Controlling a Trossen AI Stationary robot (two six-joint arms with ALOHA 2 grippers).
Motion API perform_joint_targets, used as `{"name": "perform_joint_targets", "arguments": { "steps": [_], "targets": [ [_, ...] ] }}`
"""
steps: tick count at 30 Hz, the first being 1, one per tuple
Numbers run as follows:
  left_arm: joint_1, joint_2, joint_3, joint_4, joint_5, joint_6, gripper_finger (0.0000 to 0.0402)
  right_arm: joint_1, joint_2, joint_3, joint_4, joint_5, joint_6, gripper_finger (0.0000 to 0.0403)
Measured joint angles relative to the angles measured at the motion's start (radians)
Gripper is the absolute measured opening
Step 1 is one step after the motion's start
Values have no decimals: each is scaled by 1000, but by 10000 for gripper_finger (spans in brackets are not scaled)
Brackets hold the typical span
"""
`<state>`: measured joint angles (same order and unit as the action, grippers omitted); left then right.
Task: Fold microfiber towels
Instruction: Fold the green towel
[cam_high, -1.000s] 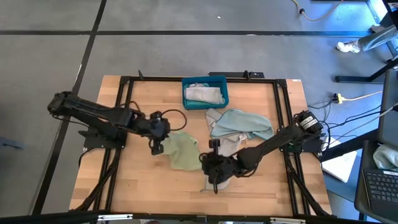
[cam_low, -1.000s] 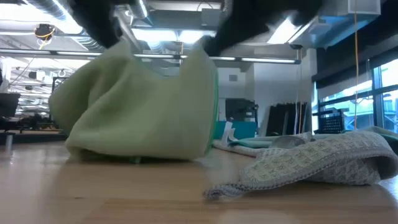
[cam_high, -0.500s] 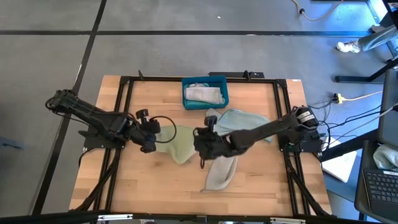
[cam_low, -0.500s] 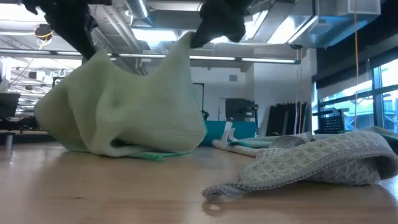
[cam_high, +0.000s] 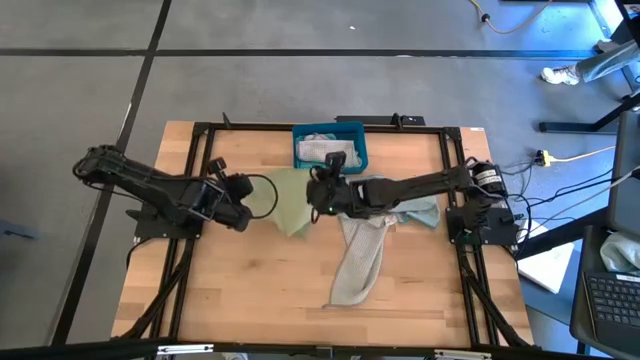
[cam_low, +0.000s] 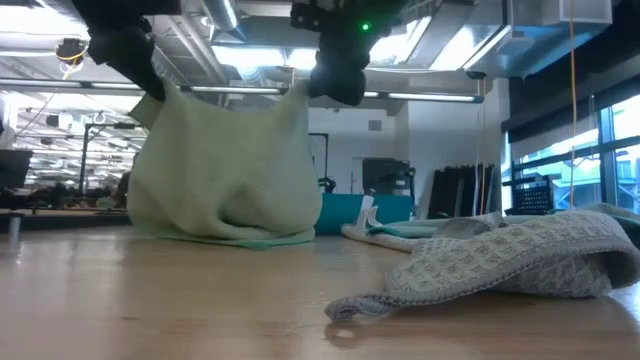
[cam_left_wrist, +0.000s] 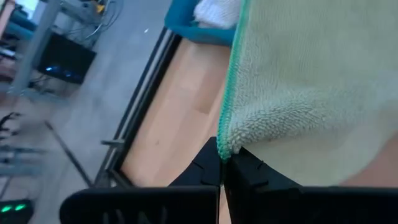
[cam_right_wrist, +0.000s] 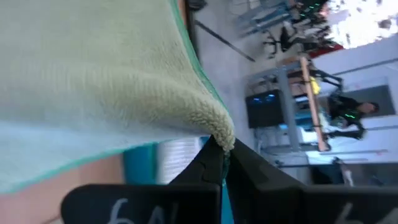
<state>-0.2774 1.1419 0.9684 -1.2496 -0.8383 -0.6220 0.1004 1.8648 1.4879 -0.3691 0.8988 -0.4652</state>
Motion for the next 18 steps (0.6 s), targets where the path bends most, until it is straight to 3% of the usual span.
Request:
{"name": "perform_joint_targets", "arguments": {
  "steps": [4, 11, 18],
  "targets": [
    [31, 1, 21, -100, -21, -38, 0, -35, -12, 0, 107, 9, -95, 9],
    [38, 0, 167, -313, -57, -175, 0, -59, -60, 2, 322, 9, -250, 6],
    [-5, 0, 309, -322, -83, -157, 0, -51, -100, 2, 477, 7, -419, 7]
  ]
}}
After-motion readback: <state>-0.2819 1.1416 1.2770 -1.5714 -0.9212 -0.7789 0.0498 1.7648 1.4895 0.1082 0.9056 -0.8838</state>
